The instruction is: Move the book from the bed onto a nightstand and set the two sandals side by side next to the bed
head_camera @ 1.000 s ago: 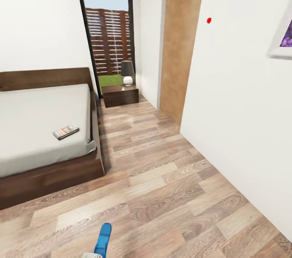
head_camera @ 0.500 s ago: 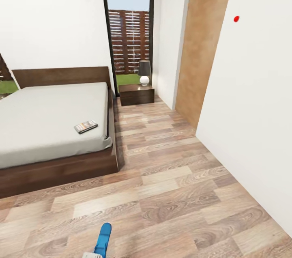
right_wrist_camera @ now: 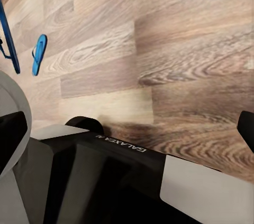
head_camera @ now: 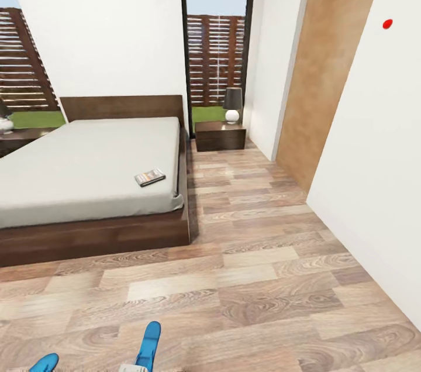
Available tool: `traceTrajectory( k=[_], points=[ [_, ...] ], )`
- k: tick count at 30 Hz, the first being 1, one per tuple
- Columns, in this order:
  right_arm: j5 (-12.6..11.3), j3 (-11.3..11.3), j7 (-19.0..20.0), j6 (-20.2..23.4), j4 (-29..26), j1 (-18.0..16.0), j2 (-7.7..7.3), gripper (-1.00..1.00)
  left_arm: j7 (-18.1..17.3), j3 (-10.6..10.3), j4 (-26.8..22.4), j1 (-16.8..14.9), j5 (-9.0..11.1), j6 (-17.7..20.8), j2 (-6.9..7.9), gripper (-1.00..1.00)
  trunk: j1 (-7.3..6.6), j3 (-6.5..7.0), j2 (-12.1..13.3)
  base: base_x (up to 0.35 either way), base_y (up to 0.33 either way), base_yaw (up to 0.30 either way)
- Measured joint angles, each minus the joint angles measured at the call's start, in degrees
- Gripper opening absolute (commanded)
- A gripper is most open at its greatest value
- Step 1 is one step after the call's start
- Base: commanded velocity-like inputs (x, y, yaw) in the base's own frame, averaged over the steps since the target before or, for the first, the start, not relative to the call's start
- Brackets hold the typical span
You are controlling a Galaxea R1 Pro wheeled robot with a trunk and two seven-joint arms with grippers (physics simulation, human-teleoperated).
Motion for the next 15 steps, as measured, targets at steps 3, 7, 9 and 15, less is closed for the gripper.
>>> traceTrajectory(
  k=[3,7,9,15],
  points=[
    [0.0,0.0,0.0,0.0,0.0,0.0,0.00,1.00,0.0,0.0,0.0,0.0,0.0,0.0,0.04,-1.00,0.00,0.00,0.0,0.000,0.000,0.269],
    [0.0,0.0,0.0,0.0,0.0,0.0,0.00,1.00,0.0,0.0,0.0,0.0,0.0,0.0,0.03,-1.00,0.00,0.00,0.0,0.000,0.000,0.269],
    [0.0,0.0,0.0,0.0,0.0,0.0,0.00,1.00,0.0,0.0,0.0,0.0,0.0,0.0,0.04,-1.00,0.00,0.00,0.0,0.000,0.000,0.269],
    [0.0,0.0,0.0,0.0,0.0,0.0,0.00,1.00,0.0,0.0,0.0,0.0,0.0,0.0,0.03,-1.00,0.00,0.00,0.0,0.000,0.000,0.269]
  ],
)
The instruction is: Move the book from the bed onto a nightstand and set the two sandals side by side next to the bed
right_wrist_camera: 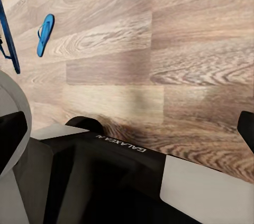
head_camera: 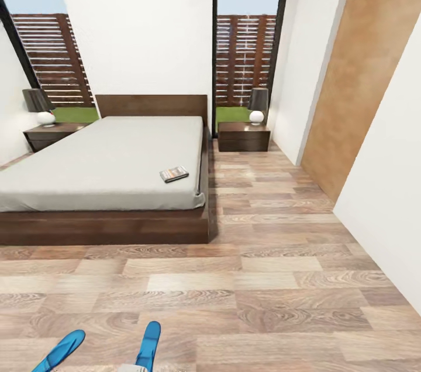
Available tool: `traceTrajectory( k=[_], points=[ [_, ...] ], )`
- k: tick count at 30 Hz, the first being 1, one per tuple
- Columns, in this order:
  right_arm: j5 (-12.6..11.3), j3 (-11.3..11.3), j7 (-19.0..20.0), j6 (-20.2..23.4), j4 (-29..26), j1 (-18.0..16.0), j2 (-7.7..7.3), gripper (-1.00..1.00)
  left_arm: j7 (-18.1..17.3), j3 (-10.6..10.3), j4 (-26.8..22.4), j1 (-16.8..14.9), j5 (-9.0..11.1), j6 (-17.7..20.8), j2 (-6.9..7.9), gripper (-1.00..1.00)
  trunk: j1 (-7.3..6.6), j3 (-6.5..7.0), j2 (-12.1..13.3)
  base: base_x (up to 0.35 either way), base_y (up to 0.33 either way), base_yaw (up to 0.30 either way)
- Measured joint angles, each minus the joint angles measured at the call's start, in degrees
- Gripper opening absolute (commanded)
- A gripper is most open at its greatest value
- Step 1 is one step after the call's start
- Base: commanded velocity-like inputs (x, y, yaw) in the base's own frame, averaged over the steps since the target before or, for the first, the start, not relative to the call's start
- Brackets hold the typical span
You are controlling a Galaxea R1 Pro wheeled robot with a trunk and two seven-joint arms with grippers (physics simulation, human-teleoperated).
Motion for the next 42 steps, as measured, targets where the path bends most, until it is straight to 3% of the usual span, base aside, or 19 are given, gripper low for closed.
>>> traceTrajectory(
  k=[42],
  points=[
    [0.0,0.0,0.0,0.0,0.0,0.0,0.00,1.00,0.0,0.0,0.0,0.0,0.0,0.0,0.02,-1.00,0.00,0.00,0.0,0.000,0.000,0.269]
  ],
)
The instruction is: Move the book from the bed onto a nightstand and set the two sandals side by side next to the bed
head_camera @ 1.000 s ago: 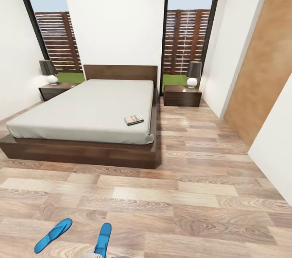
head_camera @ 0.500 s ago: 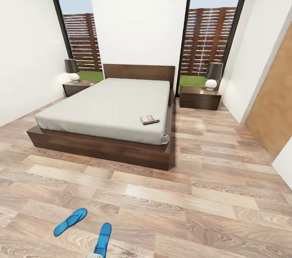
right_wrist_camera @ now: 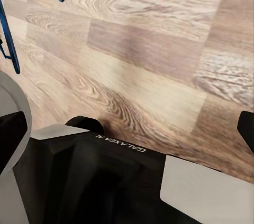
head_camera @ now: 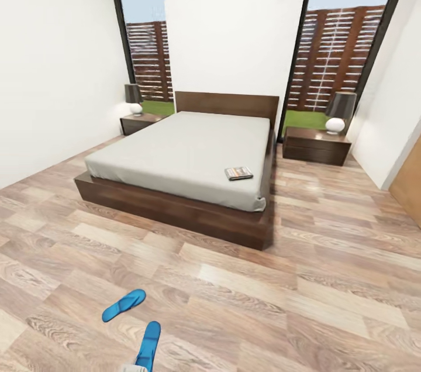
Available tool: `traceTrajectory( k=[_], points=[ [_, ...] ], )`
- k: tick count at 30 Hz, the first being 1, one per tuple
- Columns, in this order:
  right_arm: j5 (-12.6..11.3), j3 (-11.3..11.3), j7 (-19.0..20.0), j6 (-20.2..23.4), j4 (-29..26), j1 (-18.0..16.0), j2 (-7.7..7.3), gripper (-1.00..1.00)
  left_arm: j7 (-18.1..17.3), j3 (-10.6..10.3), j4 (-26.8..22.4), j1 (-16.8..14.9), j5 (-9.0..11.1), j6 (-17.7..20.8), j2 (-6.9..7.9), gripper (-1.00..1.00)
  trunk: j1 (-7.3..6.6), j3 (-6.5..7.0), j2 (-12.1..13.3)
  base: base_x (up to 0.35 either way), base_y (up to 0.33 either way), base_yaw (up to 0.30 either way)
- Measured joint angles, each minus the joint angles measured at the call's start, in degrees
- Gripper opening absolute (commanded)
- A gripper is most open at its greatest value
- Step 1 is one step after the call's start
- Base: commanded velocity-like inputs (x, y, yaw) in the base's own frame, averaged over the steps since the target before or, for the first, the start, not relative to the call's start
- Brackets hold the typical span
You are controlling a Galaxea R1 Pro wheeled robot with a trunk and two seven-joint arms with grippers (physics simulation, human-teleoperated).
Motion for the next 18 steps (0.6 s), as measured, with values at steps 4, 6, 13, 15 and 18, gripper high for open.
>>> traceTrajectory(
  k=[4,6,13,15,18],
  points=[
    [0.0,0.0,0.0,0.0,0.0,0.0,0.00,1.00,0.0,0.0,0.0,0.0,0.0,0.0,-0.01,-1.00,-0.01,0.00,0.0,0.035,0.000,0.232],
    [0.0,0.0,0.0,0.0,0.0,0.0,0.00,1.00,0.0,0.0,0.0,0.0,0.0,0.0,-0.01,-1.00,-0.01,0.00,0.0,0.051,0.000,0.171],
    [0.0,0.0,0.0,0.0,0.0,0.0,0.00,1.00,0.0,0.0,0.0,0.0,0.0,0.0,-0.02,-1.00,0.00,0.00,0.0,0.010,0.000,0.048],
    [0.0,0.0,0.1,0.0,0.0,0.0,0.00,1.00,0.0,0.0,0.0,0.0,0.0,0.0,0.00,-1.00,0.00,0.00,0.0,0.001,0.000,0.004],
    [0.0,0.1,0.1,0.0,0.0,0.0,0.00,1.00,0.0,0.0,0.0,0.0,0.0,0.0,0.00,-1.00,0.00,0.00,0.0,0.000,0.000,0.001]
  ],
)
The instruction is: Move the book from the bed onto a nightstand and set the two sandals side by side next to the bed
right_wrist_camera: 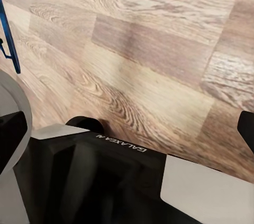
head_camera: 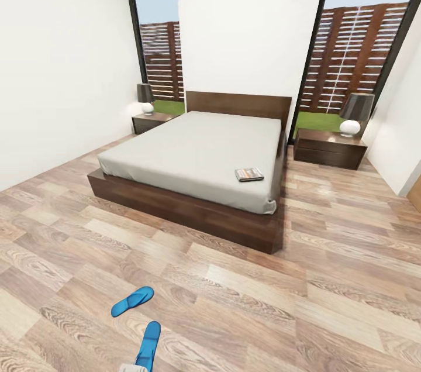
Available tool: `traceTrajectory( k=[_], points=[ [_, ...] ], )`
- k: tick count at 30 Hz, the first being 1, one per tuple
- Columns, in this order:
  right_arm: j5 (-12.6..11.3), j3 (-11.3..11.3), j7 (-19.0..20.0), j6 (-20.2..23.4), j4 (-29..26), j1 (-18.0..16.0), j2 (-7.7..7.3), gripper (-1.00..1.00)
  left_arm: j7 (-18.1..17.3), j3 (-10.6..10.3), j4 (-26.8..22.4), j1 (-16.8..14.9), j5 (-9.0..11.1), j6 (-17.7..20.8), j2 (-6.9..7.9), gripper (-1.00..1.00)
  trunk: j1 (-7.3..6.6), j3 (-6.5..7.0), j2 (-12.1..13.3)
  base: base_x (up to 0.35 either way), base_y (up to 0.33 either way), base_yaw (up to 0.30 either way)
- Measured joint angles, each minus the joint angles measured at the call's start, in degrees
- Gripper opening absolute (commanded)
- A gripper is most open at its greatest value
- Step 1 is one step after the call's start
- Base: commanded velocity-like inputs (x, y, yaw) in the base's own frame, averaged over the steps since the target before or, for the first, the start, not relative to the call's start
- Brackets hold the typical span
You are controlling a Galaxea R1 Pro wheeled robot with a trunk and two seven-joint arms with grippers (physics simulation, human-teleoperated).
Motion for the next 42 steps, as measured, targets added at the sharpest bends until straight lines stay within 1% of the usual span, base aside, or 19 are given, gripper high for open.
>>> traceTrajectory(
  k=[6,29,42],
  points=[
    [0.0,0.0,0.0,0.0,0.0,0.0,0.00,1.00,0.0,0.0,0.0,0.0,0.0,0.0,0.01,-1.00,0.00,0.00,0.0,0.000,0.000,0.107],
    [0.0,-0.1,0.0,0.0,0.0,0.0,0.00,1.00,0.0,0.0,0.0,0.0,0.0,0.0,-0.03,-1.00,0.00,0.00,0.0,0.000,0.000,0.223],
    [0.0,0.0,0.0,0.0,0.0,0.0,0.00,1.00,0.0,0.0,0.0,0.0,0.0,0.0,0.00,-1.00,0.00,0.00,0.0,0.000,0.000,0.038]
  ],
)
